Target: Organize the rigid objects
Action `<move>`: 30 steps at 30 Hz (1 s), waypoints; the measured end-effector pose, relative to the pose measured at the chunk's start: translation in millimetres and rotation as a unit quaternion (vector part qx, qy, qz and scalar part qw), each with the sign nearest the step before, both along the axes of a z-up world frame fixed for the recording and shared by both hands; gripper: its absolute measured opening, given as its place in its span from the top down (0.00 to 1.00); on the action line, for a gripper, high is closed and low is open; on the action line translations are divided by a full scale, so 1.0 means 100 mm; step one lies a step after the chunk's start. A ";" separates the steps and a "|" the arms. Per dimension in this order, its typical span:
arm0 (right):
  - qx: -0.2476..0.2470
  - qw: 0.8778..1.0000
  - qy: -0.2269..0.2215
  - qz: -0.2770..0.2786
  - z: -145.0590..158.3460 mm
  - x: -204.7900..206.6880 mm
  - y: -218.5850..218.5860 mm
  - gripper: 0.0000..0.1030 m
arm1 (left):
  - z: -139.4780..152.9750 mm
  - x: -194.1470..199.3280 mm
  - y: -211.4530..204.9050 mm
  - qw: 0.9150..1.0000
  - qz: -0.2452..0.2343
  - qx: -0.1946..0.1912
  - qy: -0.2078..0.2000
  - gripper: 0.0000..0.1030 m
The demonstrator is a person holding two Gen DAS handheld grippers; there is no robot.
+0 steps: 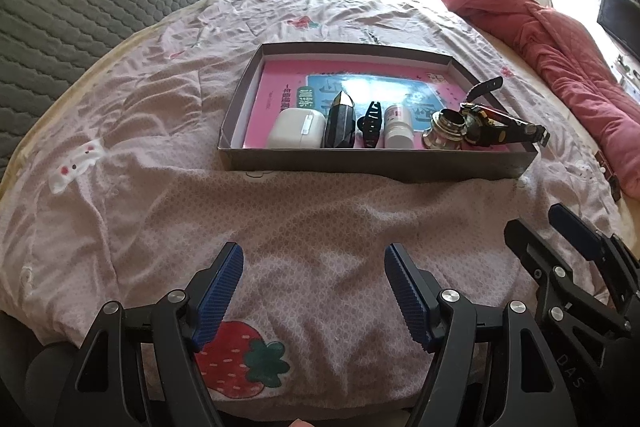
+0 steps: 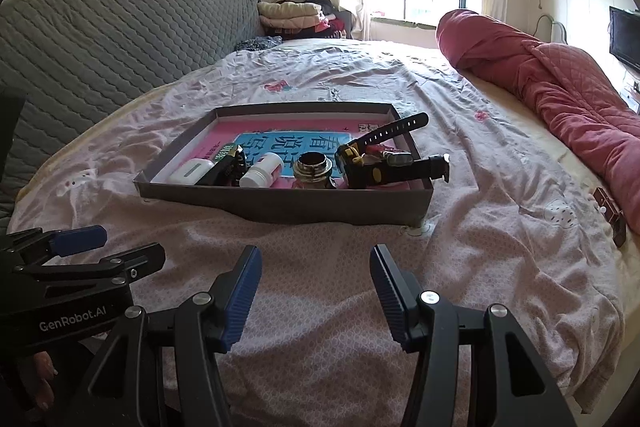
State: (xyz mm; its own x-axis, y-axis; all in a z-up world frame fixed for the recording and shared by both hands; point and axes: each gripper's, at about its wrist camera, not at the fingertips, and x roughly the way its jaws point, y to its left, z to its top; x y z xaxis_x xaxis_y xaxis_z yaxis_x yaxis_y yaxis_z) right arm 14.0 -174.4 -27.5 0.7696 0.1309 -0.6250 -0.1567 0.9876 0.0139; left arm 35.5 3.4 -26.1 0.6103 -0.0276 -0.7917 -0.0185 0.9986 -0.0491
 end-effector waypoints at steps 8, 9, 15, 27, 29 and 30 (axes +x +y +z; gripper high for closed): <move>0.002 1.000 0.009 0.001 -0.07 0.05 -0.02 0.46 | -0.07 0.06 -0.04 1.000 -0.002 0.004 0.008 0.27; 0.002 1.000 0.010 0.001 -0.08 0.06 -0.02 0.46 | -0.08 0.06 -0.04 1.000 -0.001 0.005 0.009 0.27; 0.002 1.000 0.014 0.004 -0.10 0.08 -0.02 0.46 | -0.11 0.07 -0.04 1.000 0.005 0.011 0.012 0.27; -0.001 1.000 0.014 0.000 -0.10 0.08 -0.04 0.46 | -0.13 0.08 -0.02 1.000 0.010 0.013 0.016 0.27; -0.002 1.000 0.014 0.000 -0.10 0.08 -0.04 0.46 | -0.13 0.08 -0.02 1.000 0.010 0.014 0.017 0.27; -0.002 1.000 0.014 0.000 -0.10 0.08 -0.04 0.46 | -0.13 0.08 -0.01 1.000 0.010 0.012 0.018 0.27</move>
